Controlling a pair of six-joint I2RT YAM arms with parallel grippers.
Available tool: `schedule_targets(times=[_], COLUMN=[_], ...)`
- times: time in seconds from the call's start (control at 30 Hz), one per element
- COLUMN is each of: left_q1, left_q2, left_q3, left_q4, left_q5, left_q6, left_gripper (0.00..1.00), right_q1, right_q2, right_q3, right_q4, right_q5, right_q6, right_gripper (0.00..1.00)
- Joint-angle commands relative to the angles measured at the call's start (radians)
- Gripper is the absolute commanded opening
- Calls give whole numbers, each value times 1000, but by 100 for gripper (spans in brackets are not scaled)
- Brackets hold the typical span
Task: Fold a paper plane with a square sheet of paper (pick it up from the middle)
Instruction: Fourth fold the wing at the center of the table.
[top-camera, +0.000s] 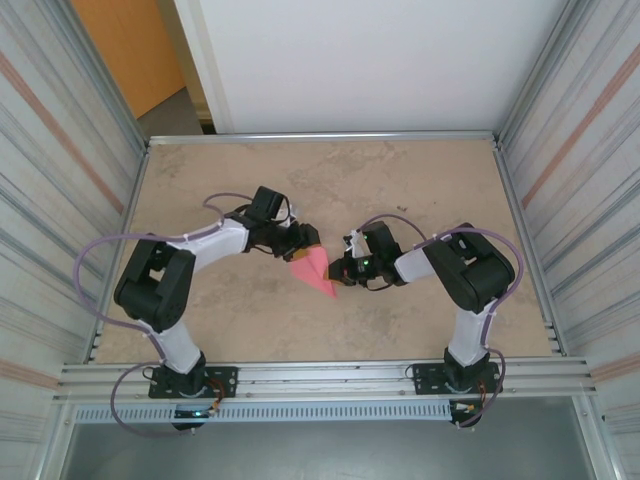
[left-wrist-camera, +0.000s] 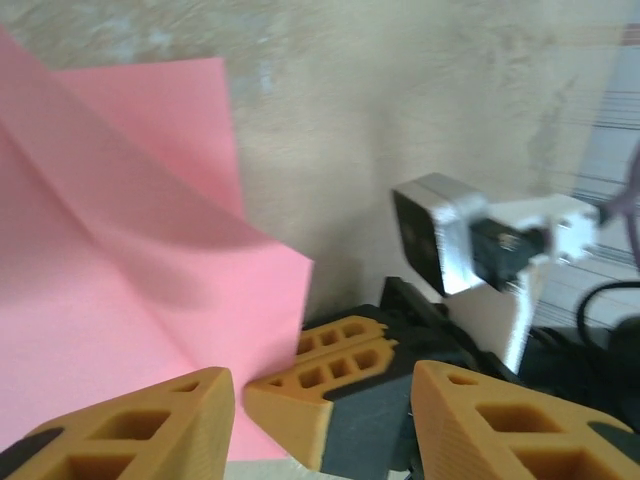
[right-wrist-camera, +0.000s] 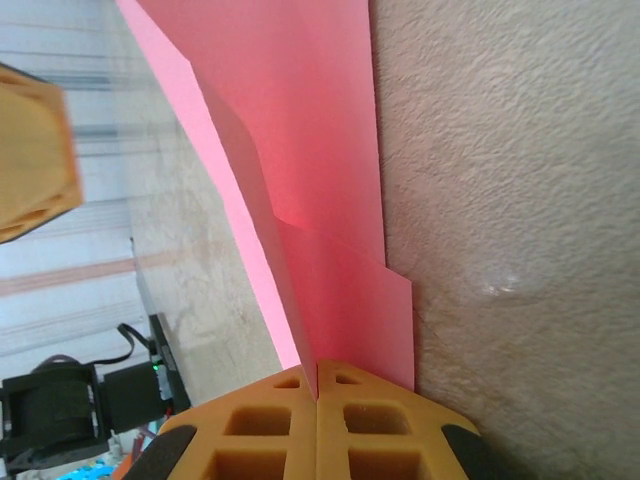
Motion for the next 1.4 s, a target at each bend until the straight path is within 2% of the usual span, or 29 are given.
schedule_targets(times=[0.0, 0.17, 0.4, 0.7, 1.37], left_q1=[8, 9, 9, 9, 9], left_q2=[-22, 21, 96, 148, 216], left_q3=[-58, -67, -46, -23, 34], left_q4=[129, 176, 209, 185, 121], left_q5=[60, 106, 150, 130, 114], left_q6=[14, 17, 11, 37, 35], left_gripper=[45, 33, 23, 20, 15], right_q1=[-16, -20, -21, -22, -21], right_q2=[33, 37, 44, 46, -83], right_q3=[6, 13, 20, 25, 38], right_q4=[-53, -71, -79, -87, -226], right_q5=[6, 6, 5, 6, 3], right_q6=[28, 30, 30, 30, -47], right_gripper=[6, 6, 7, 9, 27])
